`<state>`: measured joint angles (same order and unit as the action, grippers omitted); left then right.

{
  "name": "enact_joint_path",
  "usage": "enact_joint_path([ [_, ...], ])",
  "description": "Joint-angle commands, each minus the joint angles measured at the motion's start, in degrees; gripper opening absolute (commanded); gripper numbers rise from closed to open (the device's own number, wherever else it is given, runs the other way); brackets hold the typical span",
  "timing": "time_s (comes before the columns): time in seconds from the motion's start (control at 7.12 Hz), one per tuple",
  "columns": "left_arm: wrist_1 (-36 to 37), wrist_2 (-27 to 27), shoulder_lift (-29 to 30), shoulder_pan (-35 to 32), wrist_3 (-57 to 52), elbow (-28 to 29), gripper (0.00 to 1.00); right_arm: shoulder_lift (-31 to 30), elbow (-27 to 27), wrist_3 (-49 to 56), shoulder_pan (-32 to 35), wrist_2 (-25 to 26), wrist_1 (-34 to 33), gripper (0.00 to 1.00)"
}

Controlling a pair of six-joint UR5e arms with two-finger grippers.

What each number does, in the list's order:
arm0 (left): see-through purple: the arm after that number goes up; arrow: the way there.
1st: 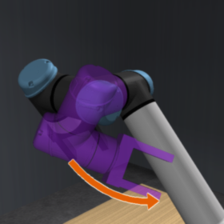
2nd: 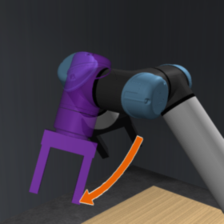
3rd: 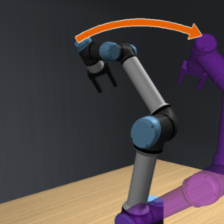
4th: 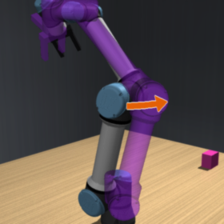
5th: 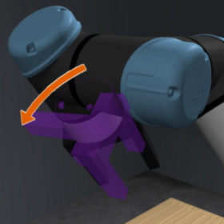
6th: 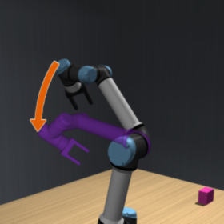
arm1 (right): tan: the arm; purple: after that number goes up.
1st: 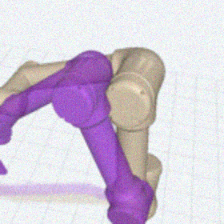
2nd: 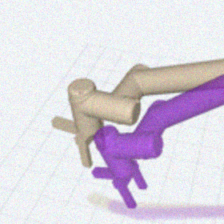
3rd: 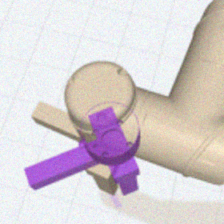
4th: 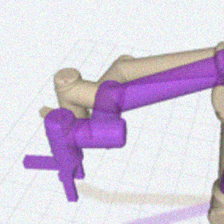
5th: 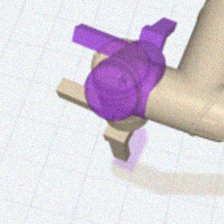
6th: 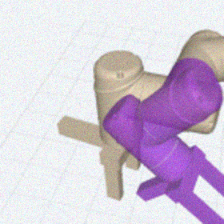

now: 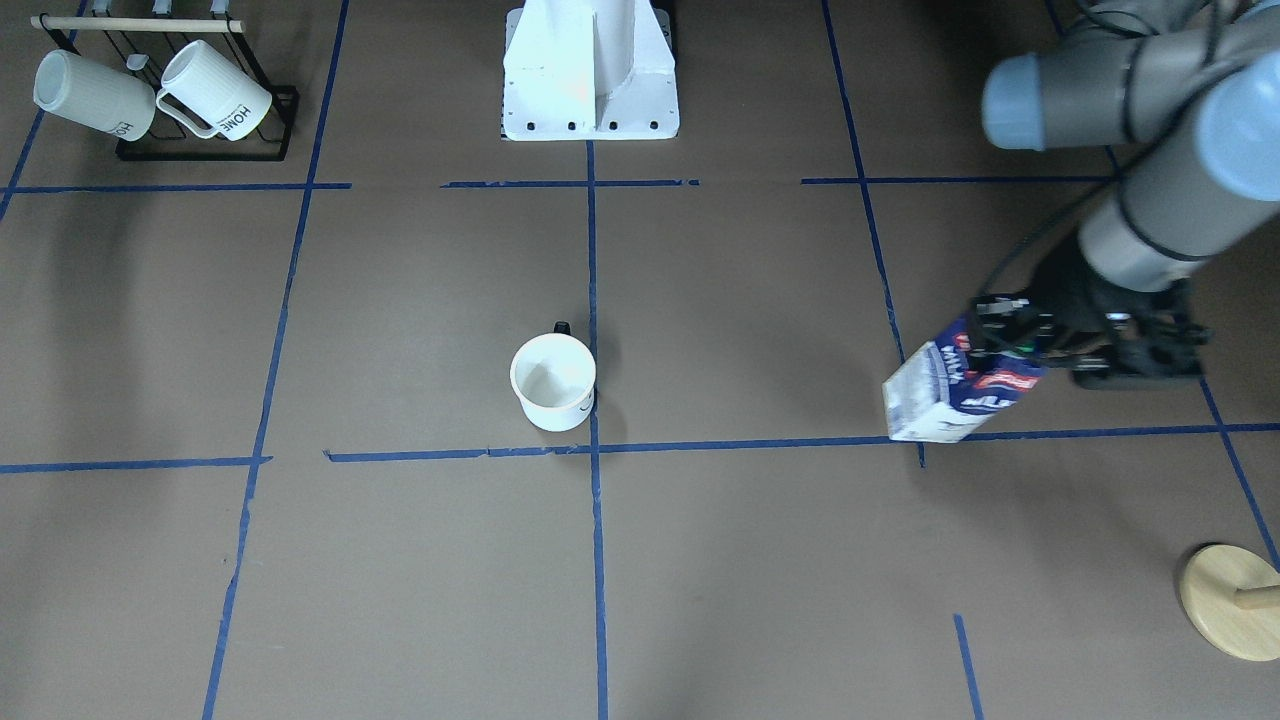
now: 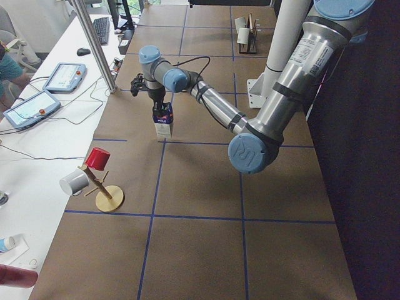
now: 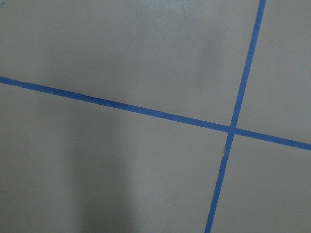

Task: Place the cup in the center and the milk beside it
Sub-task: 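Carry the milk carton with the left gripper beside the white mug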

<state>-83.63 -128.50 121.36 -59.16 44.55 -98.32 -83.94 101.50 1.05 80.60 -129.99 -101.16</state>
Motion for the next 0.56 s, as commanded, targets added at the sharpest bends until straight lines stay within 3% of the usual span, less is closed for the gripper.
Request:
enact_joint_path([
  [0.0, 0.5, 5.6, 10.6, 8.5, 11.5, 3.2, 0.43, -0.1, -0.2, 0.0, 0.0, 0.0, 0.0, 1.0],
  [0.28, 0.5, 5.9, 20.5, 12.1, 15.3, 12.4, 0.43, -0.3, -0.2, 0.0, 0.0, 0.0, 0.0, 1.0],
  [0.42, 0.5, 6.2, 22.2, 14.7, 15.9, 14.1, 0.43, -0.6, -0.1, 0.0, 0.0, 0.0, 0.0, 1.0],
])
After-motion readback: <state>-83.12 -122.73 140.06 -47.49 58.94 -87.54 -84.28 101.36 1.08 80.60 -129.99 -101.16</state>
